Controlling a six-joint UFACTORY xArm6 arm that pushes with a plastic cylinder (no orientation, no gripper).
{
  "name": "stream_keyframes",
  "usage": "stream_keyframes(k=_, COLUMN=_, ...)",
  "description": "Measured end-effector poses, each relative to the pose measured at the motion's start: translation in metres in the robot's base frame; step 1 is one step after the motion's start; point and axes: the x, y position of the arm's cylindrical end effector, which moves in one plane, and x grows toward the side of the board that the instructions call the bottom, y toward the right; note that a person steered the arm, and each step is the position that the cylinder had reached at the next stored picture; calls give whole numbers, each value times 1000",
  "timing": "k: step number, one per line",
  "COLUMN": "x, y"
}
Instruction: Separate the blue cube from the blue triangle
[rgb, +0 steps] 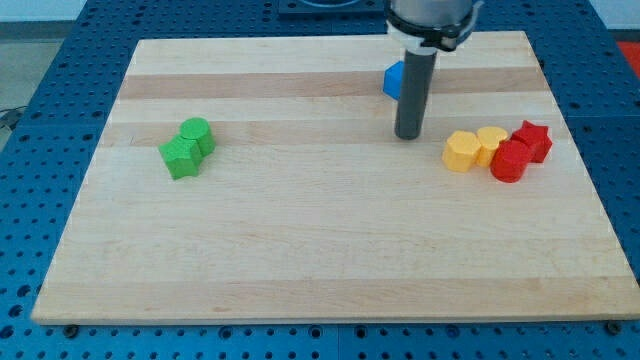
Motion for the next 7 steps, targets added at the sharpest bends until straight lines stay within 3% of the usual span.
stream_keyframes(k=1, x=-66, y=36)
stream_keyframes(k=4, x=-93, y=65)
stream_keyframes(k=5, x=-118, y=55)
stream_keyframes(k=7, x=-117, y=44)
